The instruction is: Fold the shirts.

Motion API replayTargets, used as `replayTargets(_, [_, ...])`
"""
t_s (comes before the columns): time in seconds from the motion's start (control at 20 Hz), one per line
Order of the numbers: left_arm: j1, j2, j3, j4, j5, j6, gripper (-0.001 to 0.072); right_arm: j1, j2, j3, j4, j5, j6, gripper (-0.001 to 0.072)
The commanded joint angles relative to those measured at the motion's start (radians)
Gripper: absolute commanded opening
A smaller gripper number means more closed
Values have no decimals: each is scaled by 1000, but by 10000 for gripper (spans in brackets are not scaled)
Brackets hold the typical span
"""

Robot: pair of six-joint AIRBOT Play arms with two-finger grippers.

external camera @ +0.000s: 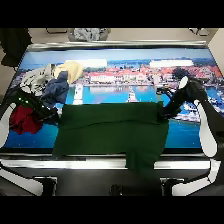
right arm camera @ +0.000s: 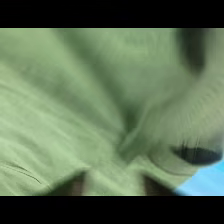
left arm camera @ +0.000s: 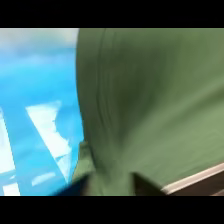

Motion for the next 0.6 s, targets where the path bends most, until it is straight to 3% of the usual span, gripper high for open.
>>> replayTargets(0.0, [26, 37, 11, -1, -34, -13, 401, -9, 71, 7, -23, 4, -63, 520])
replayTargets(0.2, [93, 198, -65, -1, 12, -26, 401, -148, 193, -21, -60, 109, -62, 544])
replayTargets(0.35, [136, 366, -385, 0, 150, -23, 401, -250, 314, -196, -62, 66, -62, 536])
replayTargets(0.55, [190, 482, -745, 0, 273, 61, 401, -262, 428, -394, -60, -33, -89, 535])
